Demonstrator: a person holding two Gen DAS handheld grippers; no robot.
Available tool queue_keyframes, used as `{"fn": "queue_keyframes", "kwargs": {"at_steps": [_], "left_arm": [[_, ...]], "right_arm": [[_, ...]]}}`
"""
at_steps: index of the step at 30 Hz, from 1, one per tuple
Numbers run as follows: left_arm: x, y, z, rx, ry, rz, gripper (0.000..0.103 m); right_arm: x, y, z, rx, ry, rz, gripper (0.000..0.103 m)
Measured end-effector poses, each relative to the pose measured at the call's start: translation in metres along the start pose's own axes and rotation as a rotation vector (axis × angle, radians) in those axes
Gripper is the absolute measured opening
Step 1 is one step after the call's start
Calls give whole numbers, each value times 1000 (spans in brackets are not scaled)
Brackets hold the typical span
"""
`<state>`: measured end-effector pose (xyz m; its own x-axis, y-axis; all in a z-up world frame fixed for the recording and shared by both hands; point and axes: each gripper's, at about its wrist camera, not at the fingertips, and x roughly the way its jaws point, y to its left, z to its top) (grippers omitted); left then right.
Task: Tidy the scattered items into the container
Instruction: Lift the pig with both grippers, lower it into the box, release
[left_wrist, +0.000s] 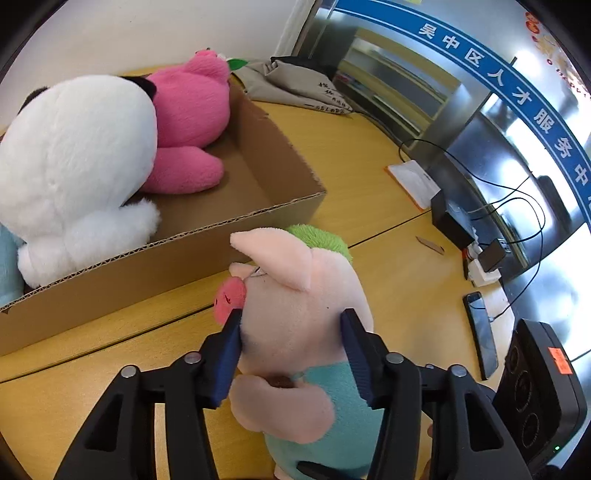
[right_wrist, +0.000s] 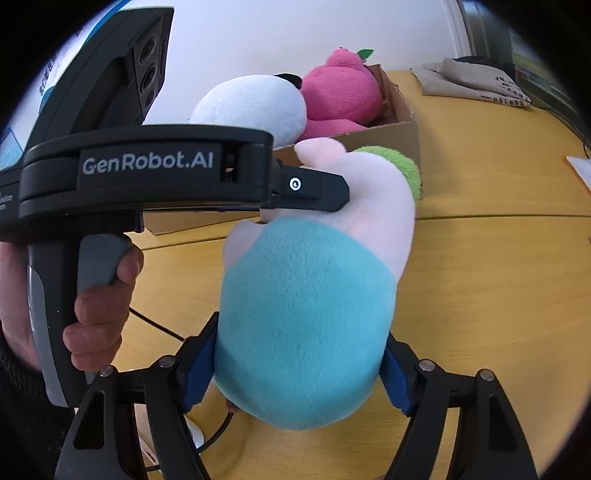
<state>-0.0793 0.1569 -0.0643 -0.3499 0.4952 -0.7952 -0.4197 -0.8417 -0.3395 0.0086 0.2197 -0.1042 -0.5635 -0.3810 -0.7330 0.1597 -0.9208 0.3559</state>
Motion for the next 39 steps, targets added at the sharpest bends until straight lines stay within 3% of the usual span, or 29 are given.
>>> {"fn": "queue_keyframes", "kwargs": {"at_steps": [7, 11, 15, 20, 24, 28, 32, 39], "left_arm": [[-55, -13, 23, 43, -130, -3, 51], [-90, -11, 70, 69, -243, 17, 52], [-91, 13, 126, 56, -297, 66, 54], [-33, 61, 174, -12, -222, 116, 54], [18, 82, 171, 0, -124, 89, 55], [29, 70, 163, 77, -121, 127, 58], [39, 66, 158, 94, -104, 144, 61], [42, 58, 153, 118, -98, 200, 71]], "right_arm": [[-26, 13, 17, -60, -82, 26, 73], [-46, 24, 63, -155, -172, 21, 73], [-40, 22, 126, -245, -216, 21, 74], [9, -3, 145, -255, -151, -1, 74], [48, -22, 160, -263, -98, -18, 75], [82, -41, 173, -262, -46, -32, 76], [77, -43, 168, -207, 3, -43, 79], [49, -36, 155, -176, -29, -69, 84]]}}
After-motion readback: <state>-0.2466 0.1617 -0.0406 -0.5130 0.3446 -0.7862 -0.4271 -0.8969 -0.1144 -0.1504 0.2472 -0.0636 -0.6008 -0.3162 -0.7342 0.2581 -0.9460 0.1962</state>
